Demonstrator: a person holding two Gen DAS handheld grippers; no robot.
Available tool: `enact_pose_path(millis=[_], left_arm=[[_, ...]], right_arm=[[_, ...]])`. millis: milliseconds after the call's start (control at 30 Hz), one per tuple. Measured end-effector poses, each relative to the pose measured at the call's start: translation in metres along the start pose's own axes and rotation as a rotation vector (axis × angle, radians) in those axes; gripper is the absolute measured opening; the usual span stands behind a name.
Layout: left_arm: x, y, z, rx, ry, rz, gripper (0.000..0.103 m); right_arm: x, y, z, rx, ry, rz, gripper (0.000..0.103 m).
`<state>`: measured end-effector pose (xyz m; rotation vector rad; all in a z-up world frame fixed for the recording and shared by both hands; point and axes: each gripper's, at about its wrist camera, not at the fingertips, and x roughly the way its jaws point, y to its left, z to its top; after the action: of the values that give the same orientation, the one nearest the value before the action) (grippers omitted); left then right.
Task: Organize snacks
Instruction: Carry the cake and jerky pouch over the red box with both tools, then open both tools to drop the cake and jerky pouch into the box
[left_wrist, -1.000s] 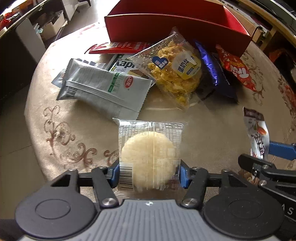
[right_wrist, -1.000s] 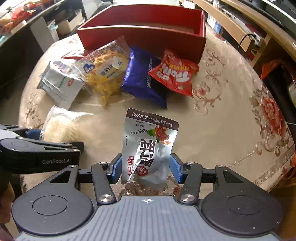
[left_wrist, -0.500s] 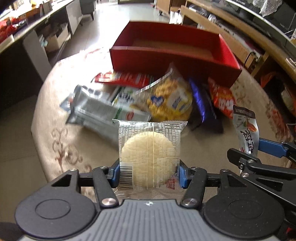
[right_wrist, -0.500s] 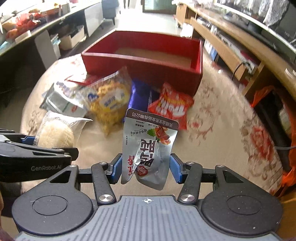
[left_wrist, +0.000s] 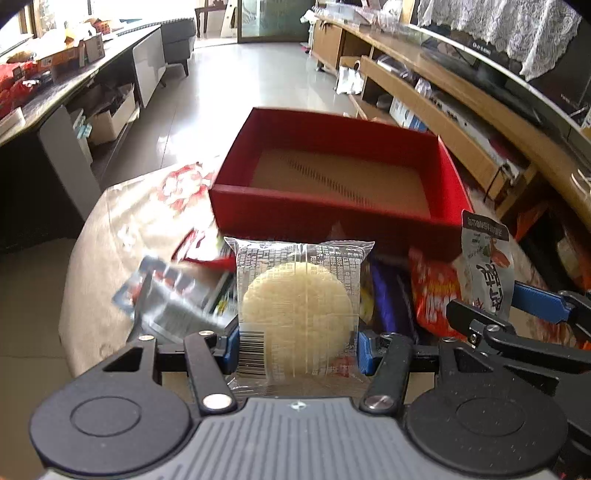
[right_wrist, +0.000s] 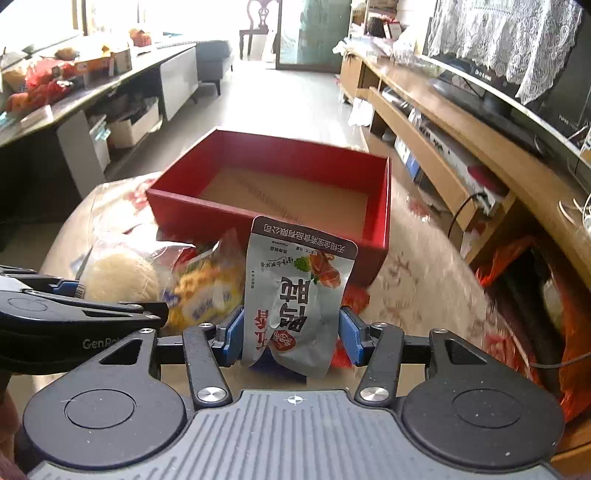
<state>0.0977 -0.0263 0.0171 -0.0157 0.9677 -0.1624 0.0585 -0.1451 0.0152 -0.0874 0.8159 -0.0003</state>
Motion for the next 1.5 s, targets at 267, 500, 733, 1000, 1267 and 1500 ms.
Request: enact_pose_path(millis=[267, 500, 733, 1000, 1267, 1500], left_arm=[[0.013, -0.013, 0.042, 0.009, -0.056, 0.004, 0.053], [0.038, -0.020, 0.086, 0.010, -0.095, 0.023, 0.053], [0.075, -0.021, 0.123, 0.002, -0.102, 0.055, 0.053], [0.126, -0.015, 0.132, -0.024, -0.020, 0.069, 0.052], [0.149, -0.015, 0.121, -0.003, 0.045, 0.106, 0.052], [0.152, -0.019, 0.117, 0.025, 0.061, 0.132, 0.056]], right_arm=[[0.012, -0.014, 0.029, 0.016, -0.045, -0.047, 0.060], [0.037, -0.028, 0.065, 0.032, -0.079, -0.077, 0.060], [0.075, -0.036, 0.094, 0.036, -0.076, -0.079, 0.060], [0.121, -0.035, 0.102, 0.035, -0.010, -0.073, 0.060], [0.146, -0.028, 0.094, 0.023, 0.067, -0.062, 0.061], [0.151, -0.026, 0.088, 0.007, 0.103, -0.080, 0.067]])
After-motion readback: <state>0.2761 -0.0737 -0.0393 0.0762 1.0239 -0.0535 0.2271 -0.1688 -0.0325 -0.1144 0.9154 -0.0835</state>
